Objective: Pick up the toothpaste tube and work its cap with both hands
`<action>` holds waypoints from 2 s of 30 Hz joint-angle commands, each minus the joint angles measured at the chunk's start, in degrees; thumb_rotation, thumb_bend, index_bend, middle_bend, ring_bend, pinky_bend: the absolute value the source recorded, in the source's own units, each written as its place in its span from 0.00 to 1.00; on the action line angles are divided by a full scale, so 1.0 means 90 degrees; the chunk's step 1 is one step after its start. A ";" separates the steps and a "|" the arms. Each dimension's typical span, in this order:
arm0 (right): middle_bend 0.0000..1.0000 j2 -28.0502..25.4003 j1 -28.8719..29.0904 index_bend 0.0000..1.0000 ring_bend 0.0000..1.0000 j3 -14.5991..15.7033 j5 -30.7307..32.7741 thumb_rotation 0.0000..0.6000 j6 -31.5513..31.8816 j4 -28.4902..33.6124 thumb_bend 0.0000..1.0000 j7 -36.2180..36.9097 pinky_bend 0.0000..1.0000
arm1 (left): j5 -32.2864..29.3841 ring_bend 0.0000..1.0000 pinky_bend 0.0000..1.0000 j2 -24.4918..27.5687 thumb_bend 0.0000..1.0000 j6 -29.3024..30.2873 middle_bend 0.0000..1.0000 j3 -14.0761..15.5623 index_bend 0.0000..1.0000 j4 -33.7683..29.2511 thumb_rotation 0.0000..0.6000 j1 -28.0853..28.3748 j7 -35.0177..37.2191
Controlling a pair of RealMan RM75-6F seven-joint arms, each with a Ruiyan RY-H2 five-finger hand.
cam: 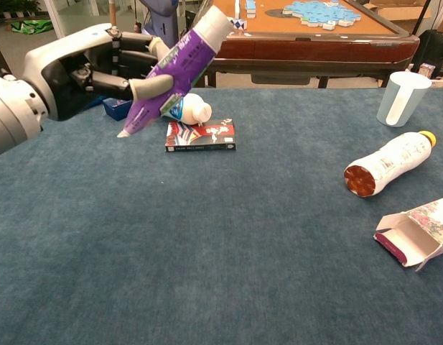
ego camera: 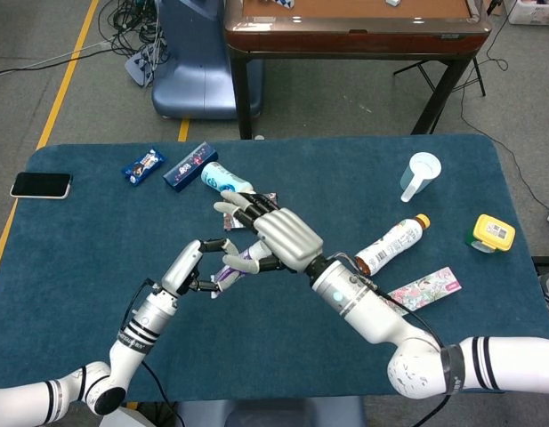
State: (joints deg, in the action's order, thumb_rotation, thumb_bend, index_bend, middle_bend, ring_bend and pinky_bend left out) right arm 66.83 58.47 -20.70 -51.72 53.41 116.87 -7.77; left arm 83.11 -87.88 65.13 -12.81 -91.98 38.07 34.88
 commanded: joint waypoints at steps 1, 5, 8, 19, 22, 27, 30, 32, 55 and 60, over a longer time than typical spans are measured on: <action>0.00 -0.0340 -0.0170 0.00 0.00 0.0094 -0.0041 0.00 0.0066 0.0152 0.07 -0.0154 0.00 | 0.0219 0.44 0.34 0.0123 0.47 -0.0189 0.68 0.0200 0.58 0.0189 1.00 0.0081 -0.0108; 0.00 -0.0729 -0.0403 0.00 0.00 0.0215 -0.0110 0.00 0.0063 0.0231 0.07 -0.0127 0.00 | 0.0539 0.44 0.34 0.0219 0.47 -0.0459 0.68 0.0499 0.58 0.0524 1.00 0.0223 -0.0318; 0.00 -0.0947 -0.0614 0.00 0.00 0.0353 -0.0253 0.00 0.0110 0.0248 0.07 -0.0108 0.00 | 0.0760 0.43 0.34 0.0200 0.47 -0.0577 0.67 0.0682 0.58 0.0895 1.00 0.0324 -0.0505; 0.00 -0.1479 -0.1423 0.00 0.00 0.0867 -0.0946 0.00 0.0239 0.0100 0.07 0.0221 0.00 | 0.1134 0.42 0.34 -0.0392 0.46 -0.0610 0.66 0.1094 0.54 0.2332 1.00 0.0469 -0.1818; 0.00 -0.1562 -0.1608 0.00 0.00 0.0953 -0.1081 0.00 0.0253 -0.0018 0.07 0.0381 0.00 | 0.1042 0.39 0.33 -0.0468 0.46 -0.0762 0.62 0.1159 0.48 0.2486 1.00 0.0479 -0.2179; 0.00 -0.1660 -0.1879 0.00 0.00 0.1049 -0.1302 0.00 0.0284 -0.0210 0.07 0.0657 0.00 | 0.0703 0.31 0.32 -0.0517 0.46 -0.0993 0.50 0.1152 0.39 0.2497 1.00 0.0435 -0.2652; 0.00 -0.1700 -0.2012 0.00 0.00 0.1108 -0.1427 0.00 0.0310 -0.0352 0.07 0.0727 0.00 | 0.0485 0.27 0.30 -0.0492 0.46 -0.1113 0.43 0.1128 0.32 0.2464 1.00 0.0401 -0.3020; 0.00 -0.1731 -0.2096 0.00 0.00 0.1142 -0.1487 0.00 0.0341 -0.0418 0.07 0.0758 0.00 | 0.0330 0.24 0.28 -0.0435 0.46 -0.1153 0.37 0.1093 0.25 0.2377 1.00 0.0363 -0.3243; 0.03 -0.1247 -0.4471 0.00 0.00 0.2078 -0.2509 0.71 0.3088 -0.1129 0.18 -0.0272 0.00 | -0.0823 0.17 0.24 0.1098 0.46 0.1512 0.25 0.0751 0.15 0.0563 1.00 -0.1656 -0.4412; 0.05 -0.0933 -0.5140 0.00 0.00 0.2381 -0.2709 0.71 0.3680 -0.1364 0.18 -0.0258 0.00 | -0.0469 0.17 0.24 0.1320 0.46 0.2206 0.26 0.0977 0.18 0.0452 1.00 -0.2164 -0.4459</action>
State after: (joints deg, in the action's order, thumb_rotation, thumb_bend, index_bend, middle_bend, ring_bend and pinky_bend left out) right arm 56.73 14.62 -0.84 -74.87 84.44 105.99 -9.64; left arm 77.41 -77.28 82.78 -5.10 -86.96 20.63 -4.80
